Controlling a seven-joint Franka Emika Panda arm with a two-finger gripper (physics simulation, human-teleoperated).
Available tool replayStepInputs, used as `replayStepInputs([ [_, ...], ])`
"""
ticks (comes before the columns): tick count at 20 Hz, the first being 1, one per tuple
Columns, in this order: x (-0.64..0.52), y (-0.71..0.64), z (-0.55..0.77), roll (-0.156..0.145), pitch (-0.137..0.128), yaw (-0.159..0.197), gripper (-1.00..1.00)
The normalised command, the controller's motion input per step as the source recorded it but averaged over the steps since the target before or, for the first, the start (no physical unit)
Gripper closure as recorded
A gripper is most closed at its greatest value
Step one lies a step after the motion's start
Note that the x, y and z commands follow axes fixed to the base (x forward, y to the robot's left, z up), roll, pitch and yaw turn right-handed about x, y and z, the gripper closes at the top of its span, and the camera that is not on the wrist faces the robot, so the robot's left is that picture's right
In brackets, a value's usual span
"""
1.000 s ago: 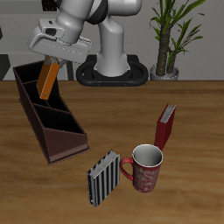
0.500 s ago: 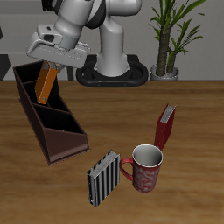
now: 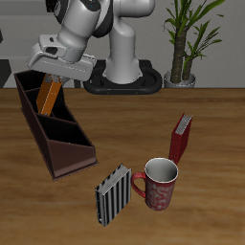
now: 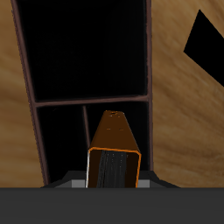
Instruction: Place the orange book into the right desk caddy's back compartment
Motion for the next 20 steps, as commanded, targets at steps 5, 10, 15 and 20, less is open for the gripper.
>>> replayStepInputs([
  [5, 0.08, -0.07, -0.17, -0.013, 0.025, -0.011, 1.00],
  [10, 0.08, -0.07, -0.18, -0.007, 0.024, -0.004, 1.00],
  [15, 0.05, -0.05, -0.16, -0.004, 0.031, -0.012, 1.00],
  [20, 0.03, -0.03, -0.17, -0.005, 0.019, 0.002, 1.00],
])
